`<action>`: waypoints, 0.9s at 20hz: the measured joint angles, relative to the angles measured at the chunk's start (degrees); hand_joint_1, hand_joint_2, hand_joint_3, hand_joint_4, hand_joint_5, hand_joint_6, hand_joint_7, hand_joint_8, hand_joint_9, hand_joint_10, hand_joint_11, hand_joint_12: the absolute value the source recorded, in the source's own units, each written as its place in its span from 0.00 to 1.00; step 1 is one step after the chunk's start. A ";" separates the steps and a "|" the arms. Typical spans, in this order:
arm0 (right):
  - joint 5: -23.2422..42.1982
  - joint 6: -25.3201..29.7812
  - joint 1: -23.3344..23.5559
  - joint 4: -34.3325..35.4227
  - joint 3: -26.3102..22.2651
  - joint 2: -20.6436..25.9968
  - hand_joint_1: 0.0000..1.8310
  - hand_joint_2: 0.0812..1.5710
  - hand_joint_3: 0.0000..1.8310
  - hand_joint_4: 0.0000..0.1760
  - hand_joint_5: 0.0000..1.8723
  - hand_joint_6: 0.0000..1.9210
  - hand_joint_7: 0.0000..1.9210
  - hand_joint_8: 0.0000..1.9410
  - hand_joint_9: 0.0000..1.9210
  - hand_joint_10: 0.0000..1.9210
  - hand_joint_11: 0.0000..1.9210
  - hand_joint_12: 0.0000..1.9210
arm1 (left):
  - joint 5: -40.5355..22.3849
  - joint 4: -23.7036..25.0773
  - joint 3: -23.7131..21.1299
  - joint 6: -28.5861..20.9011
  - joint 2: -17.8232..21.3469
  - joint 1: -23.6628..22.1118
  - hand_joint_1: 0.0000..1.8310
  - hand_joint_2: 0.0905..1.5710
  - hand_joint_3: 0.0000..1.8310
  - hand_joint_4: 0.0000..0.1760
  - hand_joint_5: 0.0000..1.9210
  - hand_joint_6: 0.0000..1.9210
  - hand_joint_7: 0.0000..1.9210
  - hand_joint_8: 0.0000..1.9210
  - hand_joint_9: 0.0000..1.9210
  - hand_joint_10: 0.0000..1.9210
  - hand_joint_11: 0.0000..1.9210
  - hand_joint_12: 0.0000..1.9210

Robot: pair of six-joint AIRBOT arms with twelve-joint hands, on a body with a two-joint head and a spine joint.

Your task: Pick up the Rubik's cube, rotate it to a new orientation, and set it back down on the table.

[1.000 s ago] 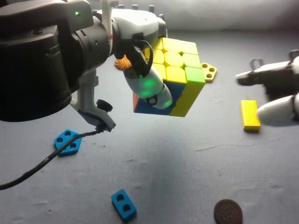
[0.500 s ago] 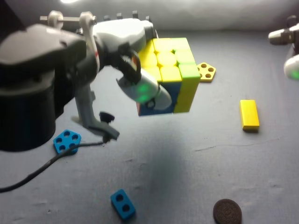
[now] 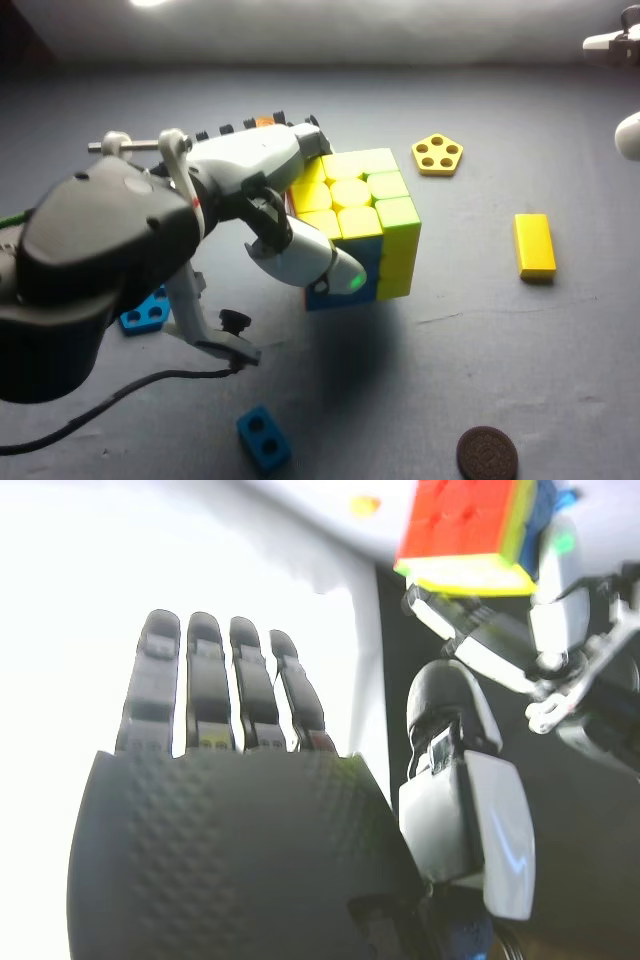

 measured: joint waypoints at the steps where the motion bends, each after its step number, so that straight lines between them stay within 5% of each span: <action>1: 0.00 -0.33 0.00 -0.02 0.00 0.00 0.00 0.78 0.00 0.00 0.00 0.00 0.00 0.00 0.00 0.01 0.00 0.00 | 0.09 2.45 0.85 -2.97 -0.76 0.70 0.52 0.92 0.00 0.11 0.21 0.93 0.23 0.99 0.15 0.98 0.16 1.00; 4: 0.42 -1.68 -0.31 0.00 0.00 0.00 0.00 0.78 0.00 0.00 0.00 0.00 0.00 0.00 0.00 0.01 0.00 0.00 | 0.68 9.14 3.10 -9.62 -2.86 2.21 0.53 0.92 0.00 0.11 0.21 0.93 0.23 0.99 0.15 0.97 0.14 1.00; 18: 2.16 -3.19 -0.59 -0.04 0.00 0.00 0.00 0.79 0.00 0.00 0.00 0.00 0.01 0.00 0.02 0.01 0.00 0.00 | 1.16 20.92 6.12 -19.87 -3.96 6.75 0.54 0.91 0.00 0.14 0.23 0.92 0.25 0.96 0.16 0.97 0.14 1.00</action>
